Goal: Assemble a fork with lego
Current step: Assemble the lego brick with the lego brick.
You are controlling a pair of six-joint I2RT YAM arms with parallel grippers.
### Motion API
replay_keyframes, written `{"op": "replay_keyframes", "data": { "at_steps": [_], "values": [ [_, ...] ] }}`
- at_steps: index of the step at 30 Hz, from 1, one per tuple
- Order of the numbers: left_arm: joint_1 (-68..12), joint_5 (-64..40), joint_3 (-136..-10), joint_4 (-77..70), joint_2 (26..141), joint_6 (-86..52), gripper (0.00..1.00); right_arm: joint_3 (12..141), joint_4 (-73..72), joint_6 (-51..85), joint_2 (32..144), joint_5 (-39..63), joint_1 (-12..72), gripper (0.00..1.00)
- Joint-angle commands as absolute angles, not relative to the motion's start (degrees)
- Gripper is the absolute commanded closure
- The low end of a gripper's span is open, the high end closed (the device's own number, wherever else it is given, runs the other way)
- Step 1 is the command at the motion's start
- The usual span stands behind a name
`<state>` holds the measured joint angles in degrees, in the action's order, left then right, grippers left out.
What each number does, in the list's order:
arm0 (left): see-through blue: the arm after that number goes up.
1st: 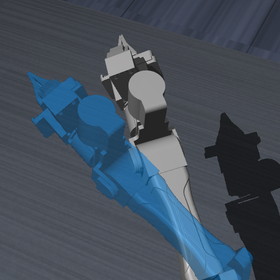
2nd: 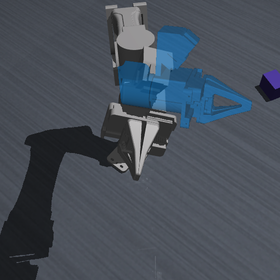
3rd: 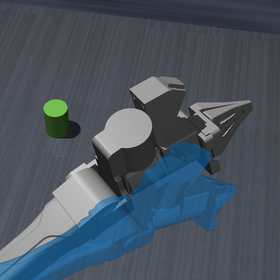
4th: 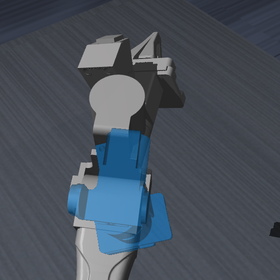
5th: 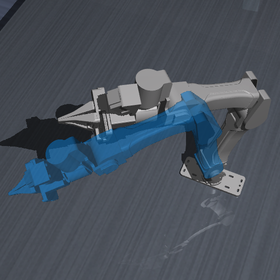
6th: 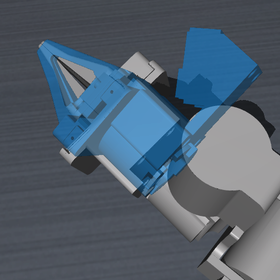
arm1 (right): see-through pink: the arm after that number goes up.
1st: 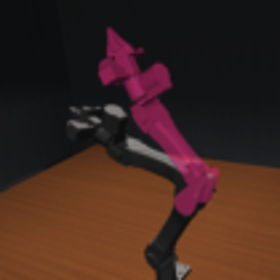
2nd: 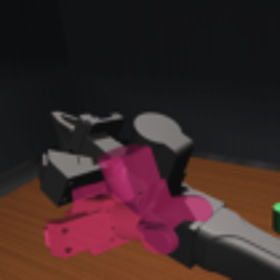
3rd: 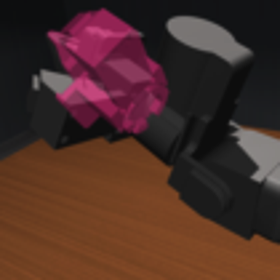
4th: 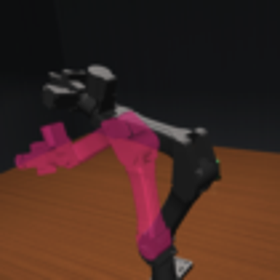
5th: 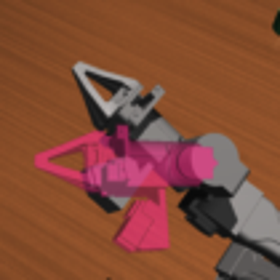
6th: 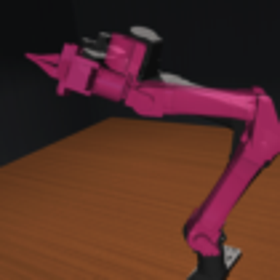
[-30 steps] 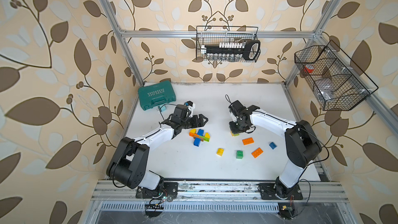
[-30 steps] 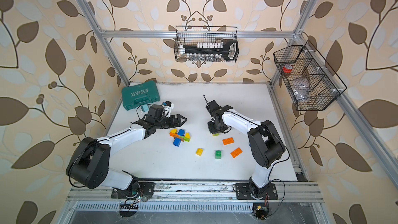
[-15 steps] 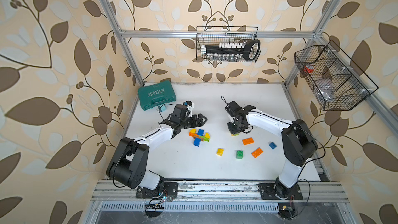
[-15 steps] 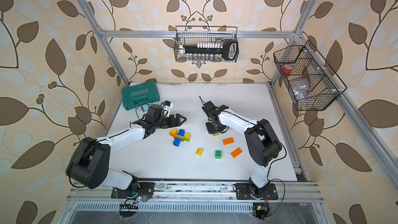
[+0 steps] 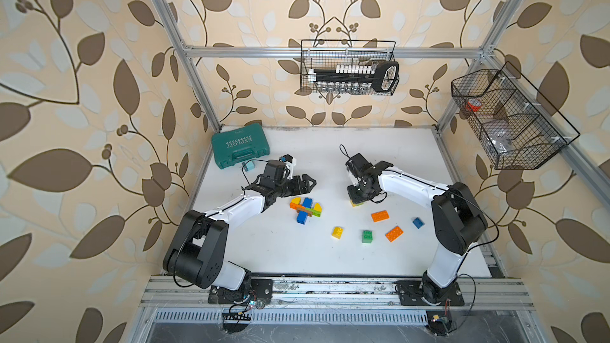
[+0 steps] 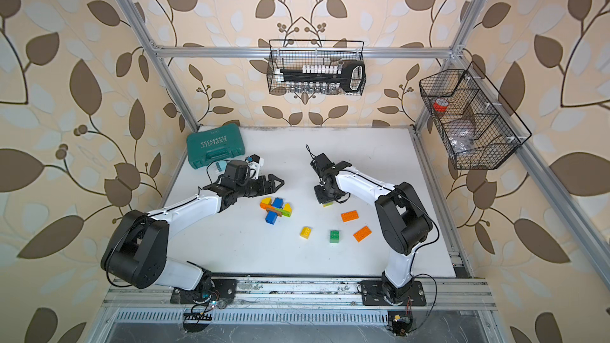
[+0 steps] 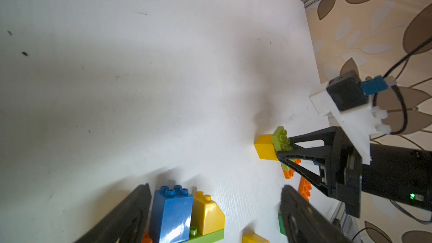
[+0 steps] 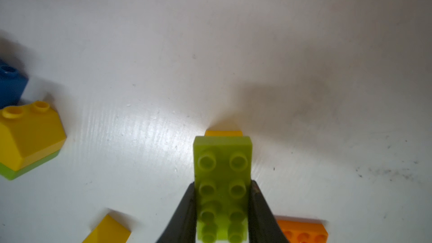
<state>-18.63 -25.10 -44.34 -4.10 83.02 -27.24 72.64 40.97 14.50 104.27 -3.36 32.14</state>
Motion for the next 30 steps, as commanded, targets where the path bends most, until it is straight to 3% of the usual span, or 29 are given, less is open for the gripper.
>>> {"op": "replay_keyframes", "data": {
  "at_steps": [1,8,22,30],
  "values": [
    [-18.02,-26.1,-44.04,-4.22,81.5,-26.69,0.11,69.71,41.61,9.91,111.47,1.04,33.59,0.77],
    [-17.92,-26.54,-44.38,-4.11,81.91,-26.68,0.11,72.88,51.55,-2.37,114.34,0.45,36.24,0.79],
    [-17.05,-28.18,-45.17,-2.94,81.57,-26.16,0.11,76.53,55.54,-27.43,112.96,4.34,35.87,0.74],
    [-16.0,-29.24,-45.61,-2.11,81.56,-25.97,0.12,81.28,53.82,-25.32,113.79,8.28,35.79,0.72]
  ]
}}
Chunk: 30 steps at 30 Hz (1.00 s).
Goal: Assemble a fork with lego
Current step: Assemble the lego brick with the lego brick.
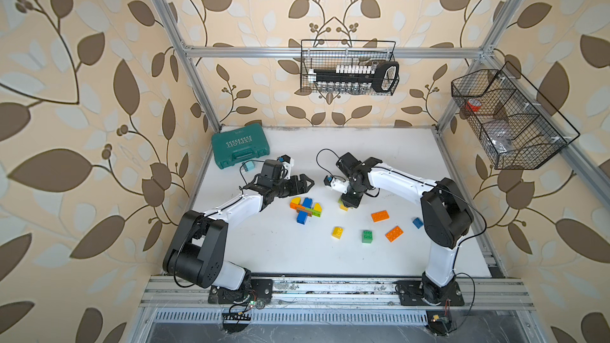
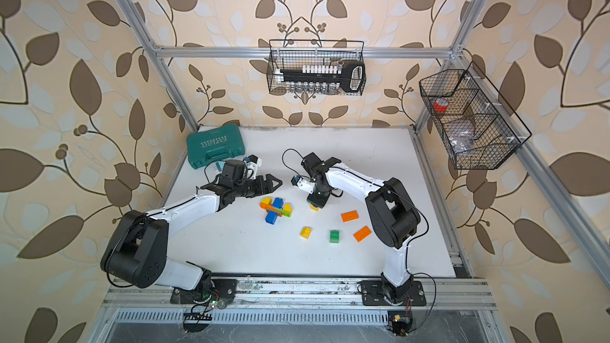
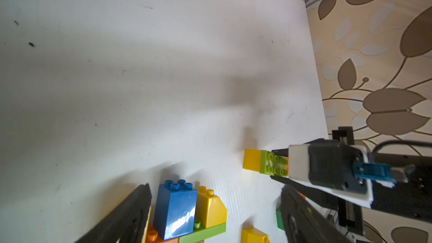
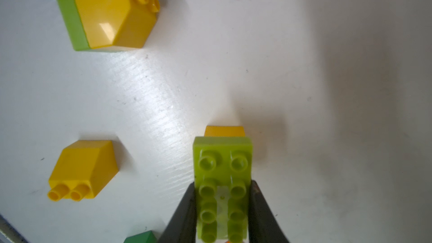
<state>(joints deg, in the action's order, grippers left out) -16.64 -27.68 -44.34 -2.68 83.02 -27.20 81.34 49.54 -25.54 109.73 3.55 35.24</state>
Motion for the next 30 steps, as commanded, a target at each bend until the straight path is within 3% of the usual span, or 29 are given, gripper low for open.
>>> {"op": "replay_keyframes", "data": {
  "at_steps": [1,10,30],
  "values": [
    [-16.0,-29.22,-45.7,-2.03,81.56,-25.93,0.12,81.2,53.47,-24.91,113.9,8.03,35.88,0.71],
    [-15.83,-29.44,-45.29,-2.12,81.56,-25.93,0.12,80.62,51.79,-23.71,113.64,3.7,37.62,0.66],
    [-15.38,-29.36,-45.35,-1.93,81.04,-25.41,0.12,84.69,52.2,-19.09,110.64,4.79,37.92,0.63]
  ]
}}
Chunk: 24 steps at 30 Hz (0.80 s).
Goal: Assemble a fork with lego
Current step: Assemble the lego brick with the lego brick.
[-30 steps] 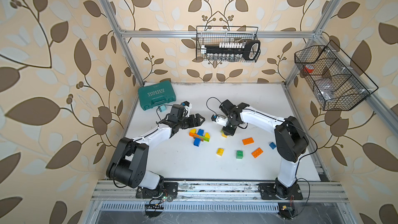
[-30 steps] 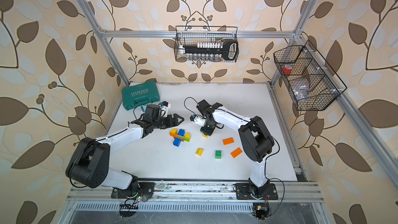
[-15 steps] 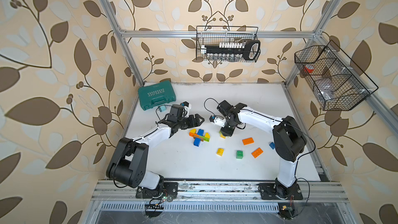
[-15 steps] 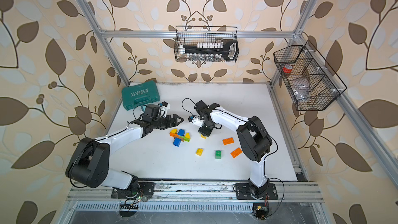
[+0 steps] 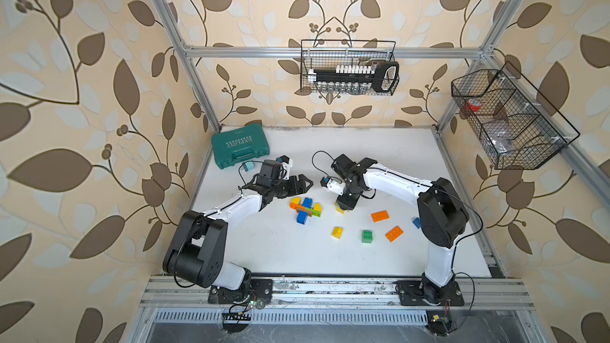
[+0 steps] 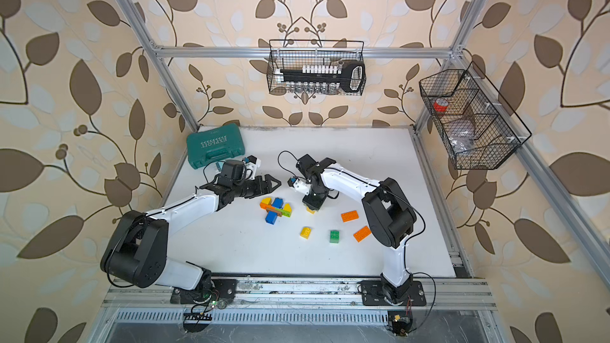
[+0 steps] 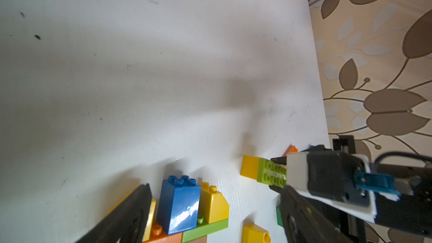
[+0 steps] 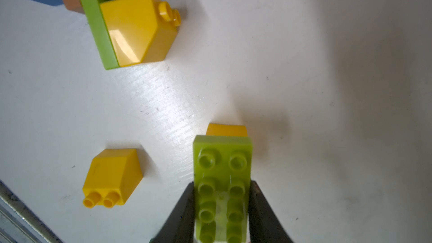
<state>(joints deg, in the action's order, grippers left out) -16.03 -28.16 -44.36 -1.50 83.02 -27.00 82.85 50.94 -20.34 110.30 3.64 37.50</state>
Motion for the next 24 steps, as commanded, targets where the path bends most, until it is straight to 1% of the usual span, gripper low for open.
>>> {"op": "replay_keyframes", "data": {
  "at_steps": [1,9,24],
  "values": [
    [-15.38,-29.36,-45.35,-1.85,81.04,-25.38,0.12,84.76,52.21,-18.96,110.5,4.24,37.82,0.63],
    [-14.86,-29.36,-44.95,-1.93,80.86,-25.23,0.12,84.75,50.52,-17.02,109.42,5.76,37.53,0.64],
    [-14.68,-29.79,-44.56,-2.55,80.95,-25.42,0.12,81.38,49.53,-17.4,109.71,2.3,37.91,0.65]
  ]
}}
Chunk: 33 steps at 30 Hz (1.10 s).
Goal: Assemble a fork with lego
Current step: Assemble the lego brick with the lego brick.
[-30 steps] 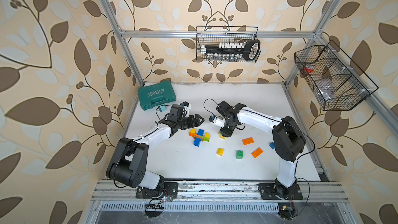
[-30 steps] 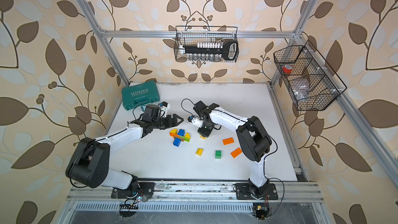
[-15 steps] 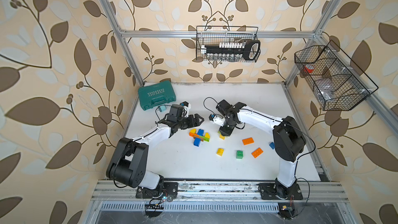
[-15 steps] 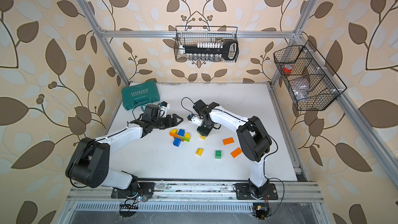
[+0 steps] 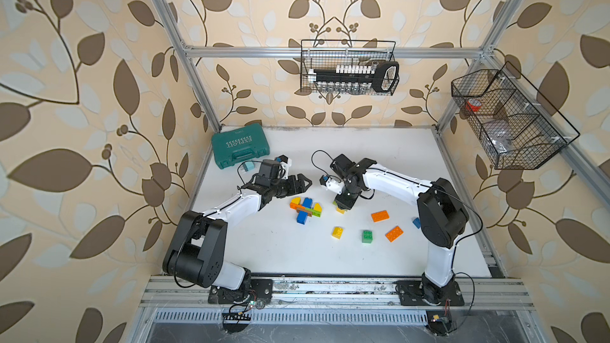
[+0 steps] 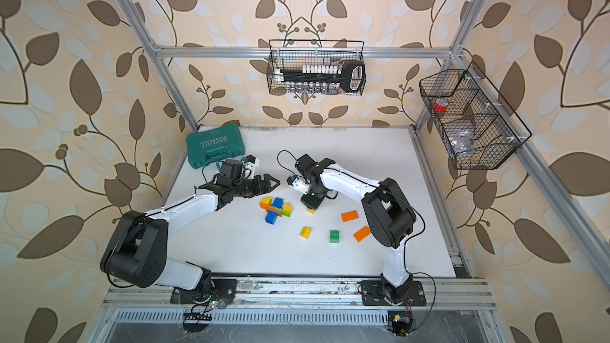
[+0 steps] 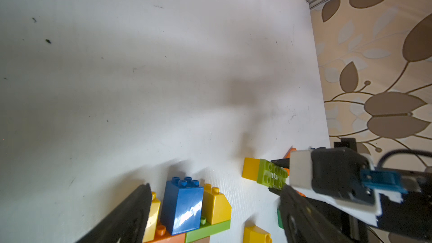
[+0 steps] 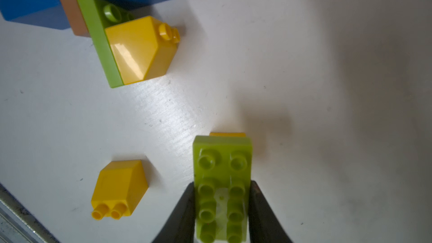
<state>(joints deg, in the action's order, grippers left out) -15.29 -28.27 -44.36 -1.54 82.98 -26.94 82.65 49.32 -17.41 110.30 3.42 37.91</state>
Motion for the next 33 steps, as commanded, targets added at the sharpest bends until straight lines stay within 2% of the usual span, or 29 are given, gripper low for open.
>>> {"op": "replay_keyframes", "data": {
  "at_steps": [1,19,24,28,33],
  "values": [
    [-14.68,-29.79,-44.56,-2.59,80.95,-25.41,0.12,81.39,49.56,-17.48,109.52,2.14,37.72,0.65],
    [-14.55,-29.79,-43.95,-3.07,81.21,-25.73,0.12,75.89,51.91,-19.85,109.19,2.77,38.43,0.67],
    [-14.5,-29.71,-43.95,-3.25,81.39,-25.87,0.12,77.65,53.99,-15.67,109.73,2.38,37.95,0.67],
    [-14.5,-29.62,-43.94,-3.23,81.39,-25.9,0.12,76.18,52.05,-13.62,108.6,2.26,39.16,0.67],
    [-14.5,-31.7,-43.86,-3.87,81.83,-26.45,0.14,72.28,48.01,-18.33,106.31,0.42,40.34,0.69]
  ]
}}
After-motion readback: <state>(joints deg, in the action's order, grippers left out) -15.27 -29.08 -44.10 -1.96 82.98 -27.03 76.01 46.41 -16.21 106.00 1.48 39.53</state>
